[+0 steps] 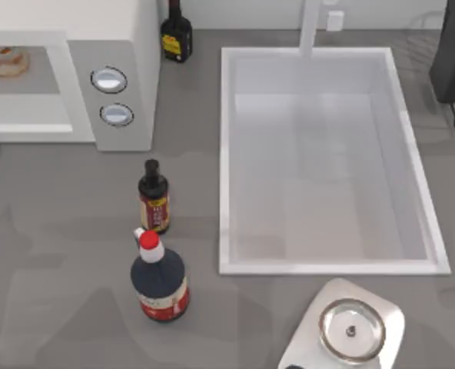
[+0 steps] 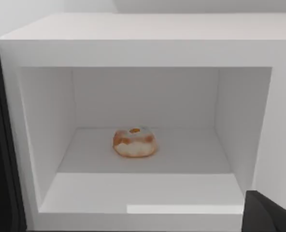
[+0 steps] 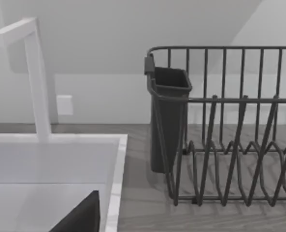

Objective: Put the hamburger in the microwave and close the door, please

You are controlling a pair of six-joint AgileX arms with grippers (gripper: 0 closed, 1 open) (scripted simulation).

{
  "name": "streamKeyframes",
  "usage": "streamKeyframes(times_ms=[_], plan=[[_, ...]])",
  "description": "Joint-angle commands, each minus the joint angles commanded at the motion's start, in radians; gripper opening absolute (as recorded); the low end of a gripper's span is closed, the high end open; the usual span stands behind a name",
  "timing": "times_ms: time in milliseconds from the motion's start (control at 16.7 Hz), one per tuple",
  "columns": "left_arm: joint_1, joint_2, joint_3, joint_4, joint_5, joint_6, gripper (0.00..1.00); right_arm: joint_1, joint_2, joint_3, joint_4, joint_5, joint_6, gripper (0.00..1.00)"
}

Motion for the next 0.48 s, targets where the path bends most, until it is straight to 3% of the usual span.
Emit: streamKeyframes(times_ms=[480], plan=[[0.069, -0.169, 0.048, -0.220, 0.069, -0.003, 0.00, 0.000, 0.000, 0.000, 0.000, 0.000, 0.000, 1.00]])
